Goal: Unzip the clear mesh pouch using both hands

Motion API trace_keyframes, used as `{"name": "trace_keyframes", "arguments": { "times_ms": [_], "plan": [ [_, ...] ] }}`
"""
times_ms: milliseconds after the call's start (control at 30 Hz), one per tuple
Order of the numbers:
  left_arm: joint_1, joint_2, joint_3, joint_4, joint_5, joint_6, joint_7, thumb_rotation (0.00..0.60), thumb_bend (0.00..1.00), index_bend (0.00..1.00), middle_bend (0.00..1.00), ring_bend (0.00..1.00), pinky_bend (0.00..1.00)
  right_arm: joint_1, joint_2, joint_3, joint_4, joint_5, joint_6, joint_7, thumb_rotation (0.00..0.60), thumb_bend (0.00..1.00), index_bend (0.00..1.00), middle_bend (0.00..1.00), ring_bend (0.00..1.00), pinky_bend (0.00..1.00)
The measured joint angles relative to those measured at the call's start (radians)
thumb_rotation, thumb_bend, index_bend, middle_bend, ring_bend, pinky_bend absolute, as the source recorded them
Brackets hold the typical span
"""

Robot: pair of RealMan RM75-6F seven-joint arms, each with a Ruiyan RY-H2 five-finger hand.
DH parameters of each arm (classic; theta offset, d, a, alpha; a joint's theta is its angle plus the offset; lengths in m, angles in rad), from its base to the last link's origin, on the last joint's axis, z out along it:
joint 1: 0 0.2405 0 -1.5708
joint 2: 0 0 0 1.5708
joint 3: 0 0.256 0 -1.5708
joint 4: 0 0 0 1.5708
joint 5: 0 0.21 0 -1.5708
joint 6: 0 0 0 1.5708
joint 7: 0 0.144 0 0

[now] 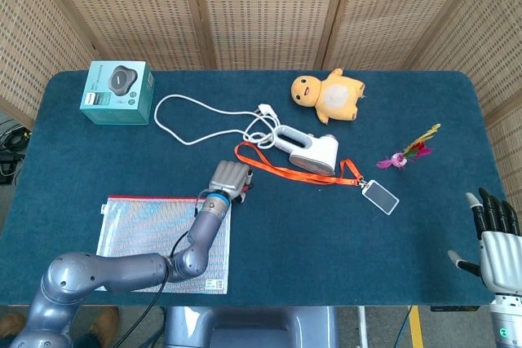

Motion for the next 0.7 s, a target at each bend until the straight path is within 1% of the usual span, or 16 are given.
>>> {"name": "trace_keyframes", "arguments": {
  "times_ms": [267,700],
  "plan": [
    [-0.003,-0.019,0.009,0.043,-0.009,-0.011,-0.006,0.600,0.34,0.46,0.98,1.00,1.00,0.001,0.000,0.001,0.004,0.003,-0.004,0.004,0.600,0.01,0.00,0.00,0.00,0.00],
    [0.003,-0.025,0.015,0.037,0.022,-0.014,-0.033,0.600,0.38,0.56,0.98,1.00,1.00,0.002,0.000,0.002,0.005,0.006,-0.006,0.008,0.600,0.01,0.00,0.00,0.00,0.00]
  ]
}}
